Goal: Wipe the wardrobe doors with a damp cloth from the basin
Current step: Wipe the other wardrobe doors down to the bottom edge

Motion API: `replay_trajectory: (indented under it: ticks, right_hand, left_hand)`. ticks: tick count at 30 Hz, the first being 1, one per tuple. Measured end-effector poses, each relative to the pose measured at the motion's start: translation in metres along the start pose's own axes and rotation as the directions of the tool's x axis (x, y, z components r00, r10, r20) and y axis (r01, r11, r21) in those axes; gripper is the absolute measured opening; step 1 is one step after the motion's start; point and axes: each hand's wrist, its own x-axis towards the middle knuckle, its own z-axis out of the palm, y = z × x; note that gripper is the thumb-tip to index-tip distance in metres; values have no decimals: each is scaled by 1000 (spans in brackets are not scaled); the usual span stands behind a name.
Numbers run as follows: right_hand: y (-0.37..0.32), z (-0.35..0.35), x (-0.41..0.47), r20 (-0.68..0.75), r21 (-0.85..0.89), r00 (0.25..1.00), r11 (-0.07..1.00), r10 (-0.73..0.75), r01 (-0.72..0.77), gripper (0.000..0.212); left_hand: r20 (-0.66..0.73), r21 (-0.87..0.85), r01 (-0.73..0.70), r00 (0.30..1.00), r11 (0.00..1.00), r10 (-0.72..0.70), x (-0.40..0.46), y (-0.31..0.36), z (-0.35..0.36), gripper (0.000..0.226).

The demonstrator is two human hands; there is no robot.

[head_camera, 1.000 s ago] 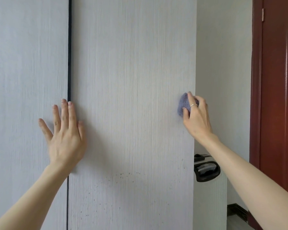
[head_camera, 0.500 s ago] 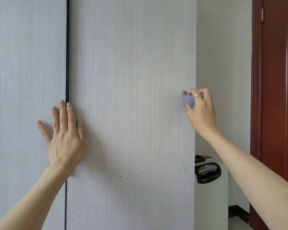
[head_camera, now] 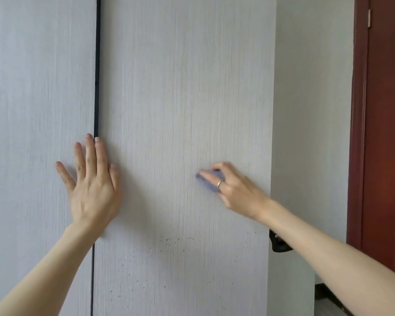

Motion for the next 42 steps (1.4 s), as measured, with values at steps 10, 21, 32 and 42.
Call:
replay_trajectory:
  ticks: [10, 21, 32, 42]
  right_hand:
    - [2, 2, 53, -298, 318, 799, 843, 523, -433, 29]
    - [17, -16, 60, -242, 247, 778, 812, 579, -528, 39]
    - [7, -6, -26, 159, 41, 986, 998, 47, -54, 49]
    - [6, 25, -97, -84, -48, 967, 968, 241, -246, 63]
  left_hand:
    - [-24, 13, -8, 1000, 1000, 9, 1, 0, 0, 60]
    - [-19, 49, -44, 999, 998, 45, 0, -9, -3, 53]
    - [-30, -5, 18, 999, 1000, -18, -2, -3, 6, 54]
    - [-72, -18, 10, 997, 1000, -11, 2, -5, 11, 58]
